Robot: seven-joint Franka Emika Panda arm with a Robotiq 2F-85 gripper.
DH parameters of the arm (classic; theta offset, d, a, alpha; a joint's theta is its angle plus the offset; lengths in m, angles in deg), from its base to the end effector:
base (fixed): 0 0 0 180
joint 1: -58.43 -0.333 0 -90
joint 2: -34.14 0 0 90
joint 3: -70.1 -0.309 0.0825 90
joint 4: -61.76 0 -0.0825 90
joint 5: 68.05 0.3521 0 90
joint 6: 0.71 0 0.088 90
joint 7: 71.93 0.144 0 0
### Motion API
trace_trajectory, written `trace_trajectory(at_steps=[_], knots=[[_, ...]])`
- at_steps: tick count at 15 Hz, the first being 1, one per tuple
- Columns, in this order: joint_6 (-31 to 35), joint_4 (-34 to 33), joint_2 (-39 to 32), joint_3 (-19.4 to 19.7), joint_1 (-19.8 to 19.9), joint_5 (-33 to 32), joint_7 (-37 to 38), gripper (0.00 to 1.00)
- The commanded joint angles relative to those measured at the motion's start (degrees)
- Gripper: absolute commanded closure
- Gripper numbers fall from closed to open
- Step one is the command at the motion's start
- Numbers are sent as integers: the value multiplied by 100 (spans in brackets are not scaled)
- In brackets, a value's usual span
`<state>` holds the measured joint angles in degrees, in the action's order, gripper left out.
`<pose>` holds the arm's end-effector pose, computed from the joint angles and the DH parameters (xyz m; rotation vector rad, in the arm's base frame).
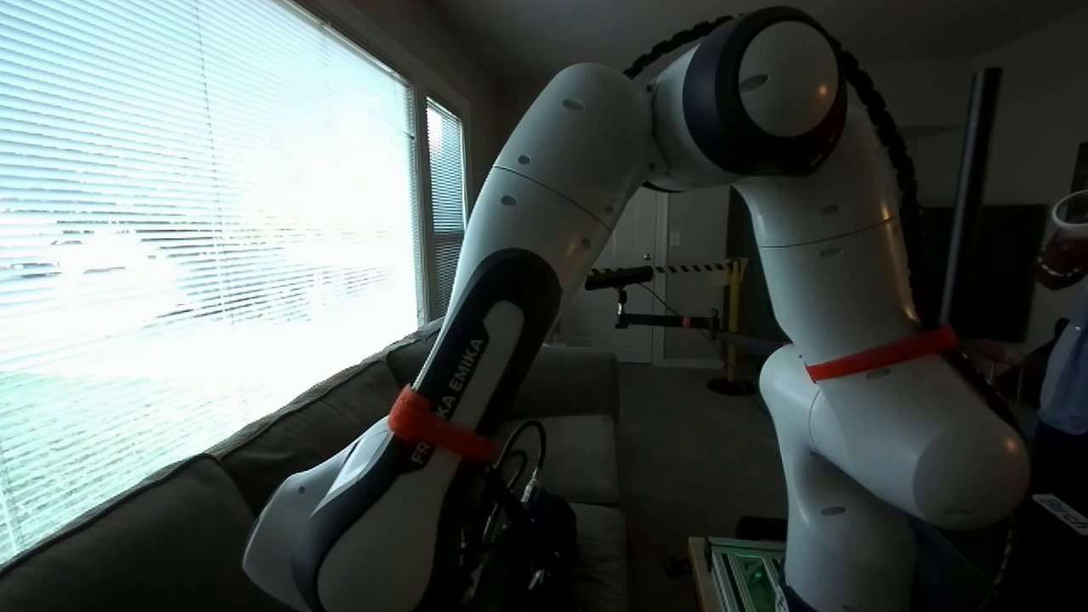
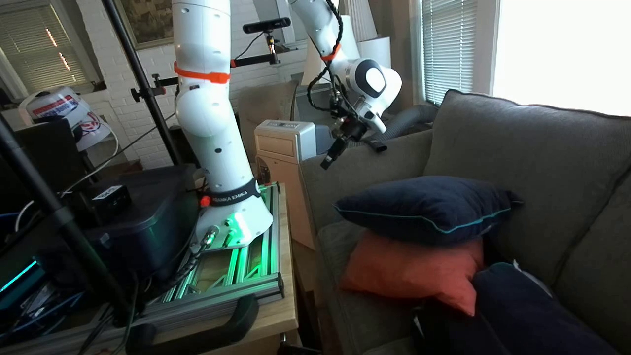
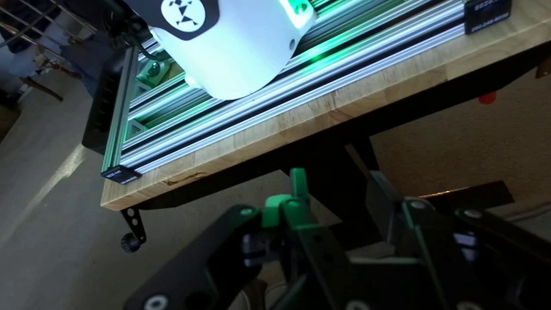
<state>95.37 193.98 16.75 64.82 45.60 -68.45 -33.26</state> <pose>0.3389 0.1125 0.1853 2.4533 -0.4274 -1.1167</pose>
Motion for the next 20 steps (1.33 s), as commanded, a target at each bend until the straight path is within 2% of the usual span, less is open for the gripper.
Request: trace_trajectory(at_steps=[1,4,5,12,14,17,20], knots=[[202,102,290,81,41,9,258,27],[617,124,521,177,133,-37,430,5],[792,135,590,213,141,-142,536,0],[1666,69,850,359,193,-1532,1355,0],[2155,110,938,394,259,-1828,1650,0],[2941,165,1012,414,468,-1345,1692,0],[3500,228,1026,422,722,-533,1269,0]])
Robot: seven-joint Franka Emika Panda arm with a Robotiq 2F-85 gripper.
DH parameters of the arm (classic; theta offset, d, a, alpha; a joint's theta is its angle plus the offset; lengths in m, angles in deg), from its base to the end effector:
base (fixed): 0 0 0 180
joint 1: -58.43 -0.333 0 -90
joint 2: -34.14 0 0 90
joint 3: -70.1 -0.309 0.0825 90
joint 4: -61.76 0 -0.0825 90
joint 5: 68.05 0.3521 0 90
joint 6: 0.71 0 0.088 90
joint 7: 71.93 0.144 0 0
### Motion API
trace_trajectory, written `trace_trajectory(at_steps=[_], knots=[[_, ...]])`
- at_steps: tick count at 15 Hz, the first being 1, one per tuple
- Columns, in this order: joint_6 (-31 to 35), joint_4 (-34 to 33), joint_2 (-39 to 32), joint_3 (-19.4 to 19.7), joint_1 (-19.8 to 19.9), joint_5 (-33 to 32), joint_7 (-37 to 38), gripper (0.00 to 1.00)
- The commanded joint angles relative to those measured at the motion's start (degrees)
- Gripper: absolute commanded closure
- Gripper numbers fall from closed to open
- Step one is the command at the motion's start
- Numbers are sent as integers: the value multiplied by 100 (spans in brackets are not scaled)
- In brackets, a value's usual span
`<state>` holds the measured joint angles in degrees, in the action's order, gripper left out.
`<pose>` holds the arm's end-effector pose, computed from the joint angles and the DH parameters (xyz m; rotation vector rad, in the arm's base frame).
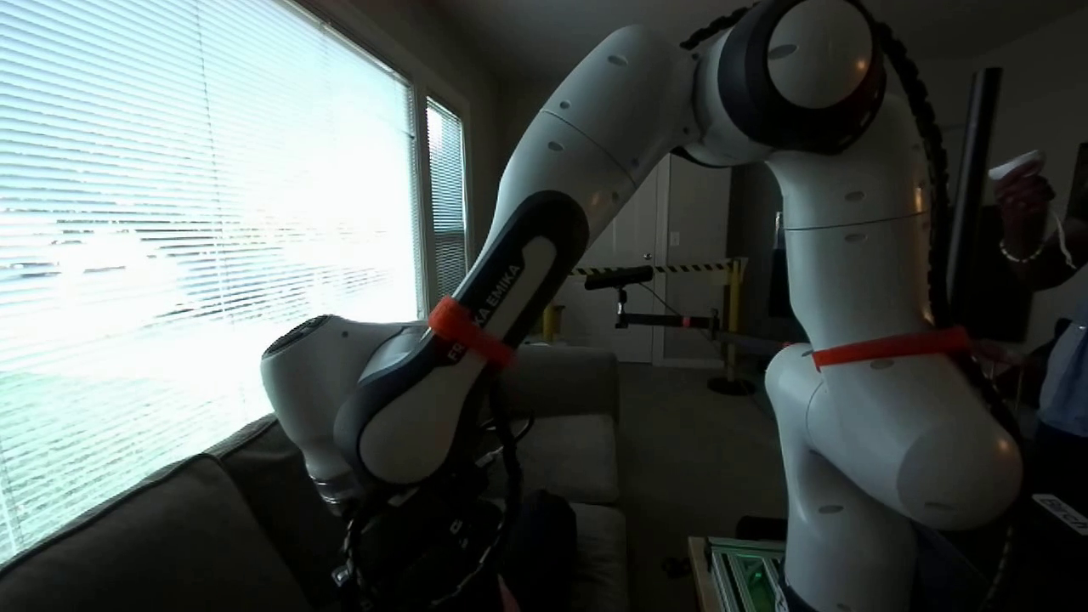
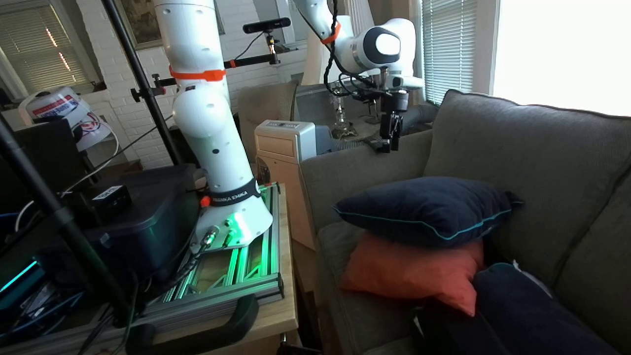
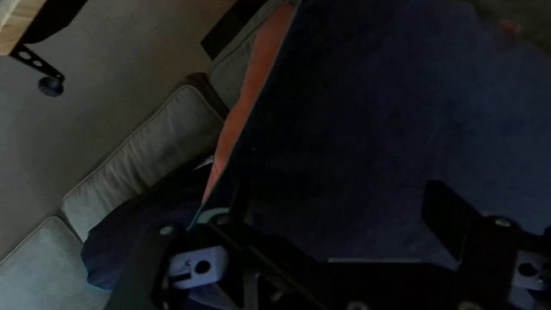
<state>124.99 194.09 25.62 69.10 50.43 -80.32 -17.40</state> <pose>0.4586 0.0587 0.2443 2.7171 -0.9097 -0.2060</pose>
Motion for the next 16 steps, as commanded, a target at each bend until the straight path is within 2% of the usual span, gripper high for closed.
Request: trace_trajectory(at_steps=[1,3,9,13,16], knots=[[651,215,148,-4,296,867,-477,0],[888,250,178,1,388,1144,-855,0],[1884,503,282,-142,436,1925,-2588,0],[1928,467,313,-235,427,2376,-3548,0],[1797,305,185,-171,370,2134,-3281,0]])
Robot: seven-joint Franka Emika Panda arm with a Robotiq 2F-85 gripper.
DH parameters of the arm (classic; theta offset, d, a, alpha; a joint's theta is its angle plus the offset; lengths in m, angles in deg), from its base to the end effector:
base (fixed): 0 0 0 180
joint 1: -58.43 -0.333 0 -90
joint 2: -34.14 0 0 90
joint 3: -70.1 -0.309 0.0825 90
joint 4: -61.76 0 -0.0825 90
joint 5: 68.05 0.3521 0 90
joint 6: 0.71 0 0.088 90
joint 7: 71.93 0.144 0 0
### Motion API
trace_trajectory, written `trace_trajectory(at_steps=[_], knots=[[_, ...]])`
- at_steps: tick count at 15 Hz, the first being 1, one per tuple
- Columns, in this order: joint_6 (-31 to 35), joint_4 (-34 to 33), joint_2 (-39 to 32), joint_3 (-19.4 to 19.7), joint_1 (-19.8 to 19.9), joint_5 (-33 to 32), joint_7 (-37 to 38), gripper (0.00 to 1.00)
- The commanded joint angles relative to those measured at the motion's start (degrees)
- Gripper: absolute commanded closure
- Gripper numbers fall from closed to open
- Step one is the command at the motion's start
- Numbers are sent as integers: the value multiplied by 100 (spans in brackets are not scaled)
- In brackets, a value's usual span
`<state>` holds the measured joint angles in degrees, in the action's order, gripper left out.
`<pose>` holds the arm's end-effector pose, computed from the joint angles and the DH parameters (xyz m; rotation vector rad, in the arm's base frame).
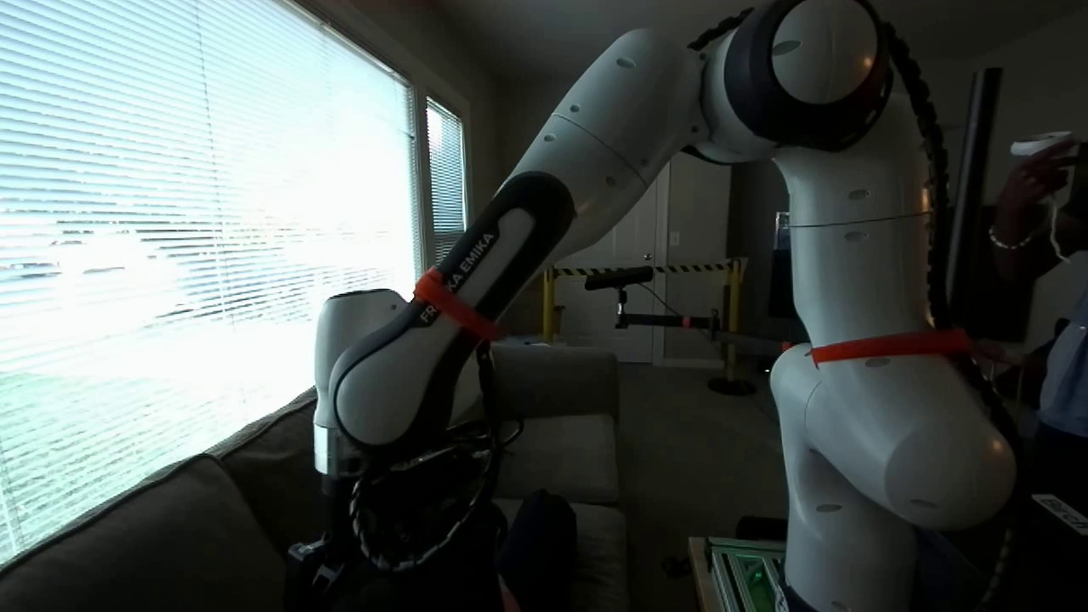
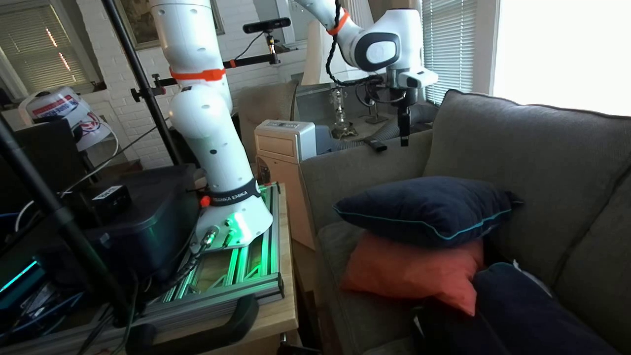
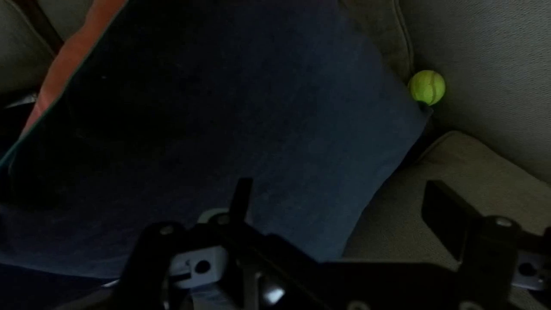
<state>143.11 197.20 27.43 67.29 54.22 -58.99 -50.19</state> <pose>0.4876 0.0625 0.2617 -2.9810 0.5790 -0.0044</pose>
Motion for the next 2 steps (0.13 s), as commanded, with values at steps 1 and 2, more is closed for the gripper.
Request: trace_trajectory(at_steps=[1,2], knots=[[-15,-13,0,13,-9,1,-1,0],[-15,-15,-1,15,-9,0,-1,0]])
